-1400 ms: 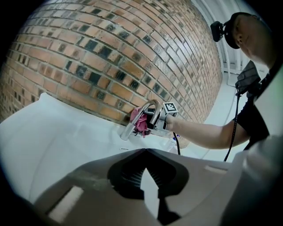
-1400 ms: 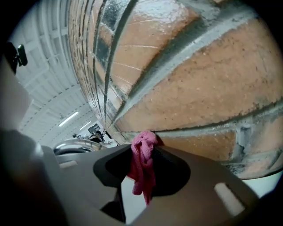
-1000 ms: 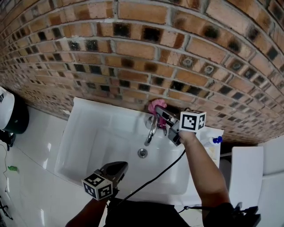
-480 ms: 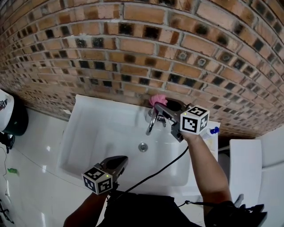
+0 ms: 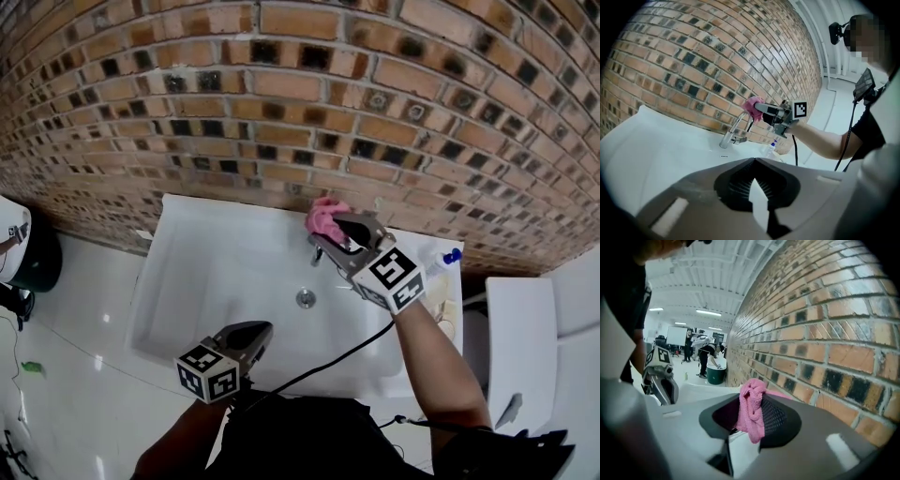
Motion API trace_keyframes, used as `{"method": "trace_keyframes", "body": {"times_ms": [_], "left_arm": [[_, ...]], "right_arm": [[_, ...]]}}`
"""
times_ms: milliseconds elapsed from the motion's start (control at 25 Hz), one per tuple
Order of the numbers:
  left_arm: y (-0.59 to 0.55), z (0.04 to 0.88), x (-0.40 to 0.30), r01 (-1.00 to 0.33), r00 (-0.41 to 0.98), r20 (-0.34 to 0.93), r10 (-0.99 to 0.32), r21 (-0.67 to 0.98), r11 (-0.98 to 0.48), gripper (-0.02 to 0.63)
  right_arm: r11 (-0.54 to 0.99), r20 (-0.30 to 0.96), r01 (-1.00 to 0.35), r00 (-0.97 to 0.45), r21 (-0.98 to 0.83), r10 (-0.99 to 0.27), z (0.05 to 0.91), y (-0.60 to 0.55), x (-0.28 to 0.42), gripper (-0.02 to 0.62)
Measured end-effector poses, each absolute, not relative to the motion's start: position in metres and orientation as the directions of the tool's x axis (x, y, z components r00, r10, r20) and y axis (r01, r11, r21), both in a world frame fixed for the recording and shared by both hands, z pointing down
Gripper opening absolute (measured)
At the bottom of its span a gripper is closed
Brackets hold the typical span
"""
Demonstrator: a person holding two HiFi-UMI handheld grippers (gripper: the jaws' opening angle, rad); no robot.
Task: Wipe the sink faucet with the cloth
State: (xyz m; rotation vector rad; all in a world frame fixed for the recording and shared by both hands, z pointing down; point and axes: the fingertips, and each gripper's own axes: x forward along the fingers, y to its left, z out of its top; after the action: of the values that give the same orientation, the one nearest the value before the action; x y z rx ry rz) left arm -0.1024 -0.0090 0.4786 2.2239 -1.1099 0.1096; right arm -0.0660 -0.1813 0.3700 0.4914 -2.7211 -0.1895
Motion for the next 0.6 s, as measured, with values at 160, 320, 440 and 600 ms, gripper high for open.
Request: {"method": "trace_keyframes", "body": {"times_ms": [160,320,440,600], "left_arm": [[-0.005,0.479,-0.104,-0.738,0.648,0.344,-0.68,0.505,-0.448,0.006],[-0.002,0.479,-0.106,-0.731,0.659,0.343,-0.669,0.5,-0.464,0.006],[0.0,0.478,-0.108,-0.725,0.669,0.345,-0.658,0.496,-0.478,0.006],[0.005,0.479,-0.114,-0.718,0.682,0.353,-0.64,0.49,-0.494,0.006]], "right_arm": [[0.893,0.316,-0.335,-0.849,0.299,-0.424,0.376,-0.163,-0.067,0.12],[0.872,0.302,-0.355,-0.836,0.337,-0.458,0.387,-0.145,-0.065,0.12],[0.867,0.314,-0.365,-0.825,0.339,-0.47,0.396,-0.135,-0.063,0.12],[0.865,0.315,-0.398,-0.815,0.305,-0.486,0.407,-0.123,-0.063,0.12]]}}
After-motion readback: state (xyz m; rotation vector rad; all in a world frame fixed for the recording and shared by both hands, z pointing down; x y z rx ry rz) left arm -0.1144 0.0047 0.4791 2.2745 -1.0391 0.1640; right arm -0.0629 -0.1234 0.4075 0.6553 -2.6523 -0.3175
